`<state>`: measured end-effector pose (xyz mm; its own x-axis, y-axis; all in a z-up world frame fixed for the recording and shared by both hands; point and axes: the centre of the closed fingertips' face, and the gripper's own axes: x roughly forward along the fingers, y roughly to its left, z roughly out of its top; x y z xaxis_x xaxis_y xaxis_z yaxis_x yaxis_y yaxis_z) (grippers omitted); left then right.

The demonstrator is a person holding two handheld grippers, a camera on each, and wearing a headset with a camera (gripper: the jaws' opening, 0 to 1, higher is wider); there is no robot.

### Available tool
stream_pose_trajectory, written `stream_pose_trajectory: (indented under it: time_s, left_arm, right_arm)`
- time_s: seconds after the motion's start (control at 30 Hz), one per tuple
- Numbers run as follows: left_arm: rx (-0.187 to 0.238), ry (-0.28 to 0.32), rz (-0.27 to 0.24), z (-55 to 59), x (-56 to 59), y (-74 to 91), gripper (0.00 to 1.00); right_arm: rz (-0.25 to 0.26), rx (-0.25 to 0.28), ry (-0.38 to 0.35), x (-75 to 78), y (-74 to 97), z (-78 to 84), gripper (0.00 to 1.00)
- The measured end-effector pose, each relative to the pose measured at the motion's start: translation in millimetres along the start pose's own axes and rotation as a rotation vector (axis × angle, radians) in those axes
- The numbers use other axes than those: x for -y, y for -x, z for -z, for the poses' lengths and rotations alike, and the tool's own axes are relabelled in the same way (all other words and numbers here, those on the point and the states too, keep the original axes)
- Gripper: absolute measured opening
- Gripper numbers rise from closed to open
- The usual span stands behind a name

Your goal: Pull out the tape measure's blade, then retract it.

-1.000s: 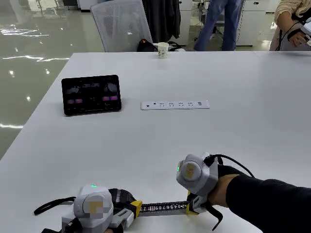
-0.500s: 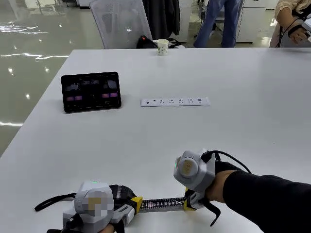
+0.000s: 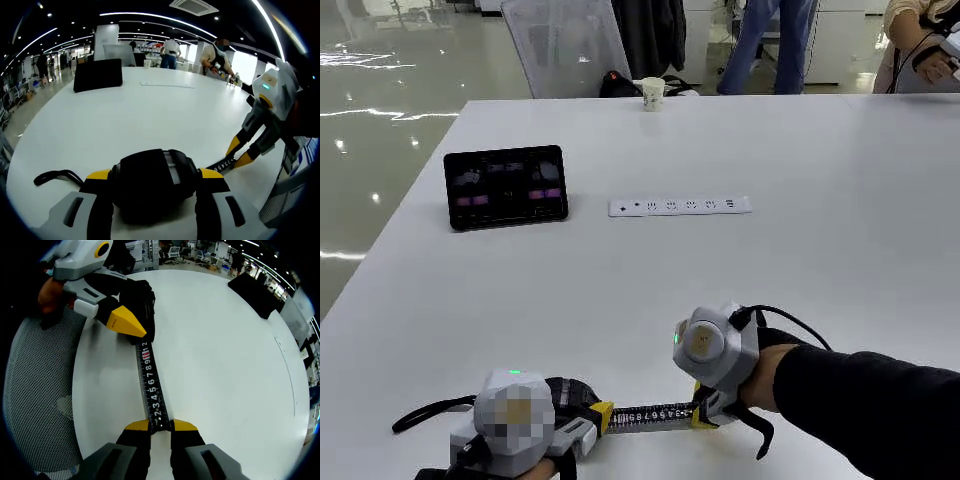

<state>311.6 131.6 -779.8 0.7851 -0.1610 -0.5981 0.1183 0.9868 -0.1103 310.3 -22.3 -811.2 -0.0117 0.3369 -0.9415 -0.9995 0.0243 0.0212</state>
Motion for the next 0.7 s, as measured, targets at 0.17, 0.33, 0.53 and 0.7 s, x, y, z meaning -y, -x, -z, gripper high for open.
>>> stream_pose_trajectory:
  time_s: [0.17,0.33,0.53,0.7]
  left_arm:
    - [-0.001,0.002,0.000,0.0,0.0,0.4,0.61]
    - [-0.001,0.003,0.001,0.0,0.0,0.5,0.61]
    - [-0.004,0.007,0.003,0.3,-0.3,1.1,0.61]
    - [-0.001,0.006,0.003,0.4,0.0,1.3,0.61]
  right_arm:
    - [0.001,0.001,0.002,-0.5,-1.6,-3.3,0.11]
    - [0.001,0.002,-0.004,-1.0,-2.5,-6.1,0.11]
    - [0.004,0.001,-0.001,-2.4,-3.3,-9.3,0.11]
    - [0.003,0.005,-0.001,-2.7,-4.6,-11.6,0.11]
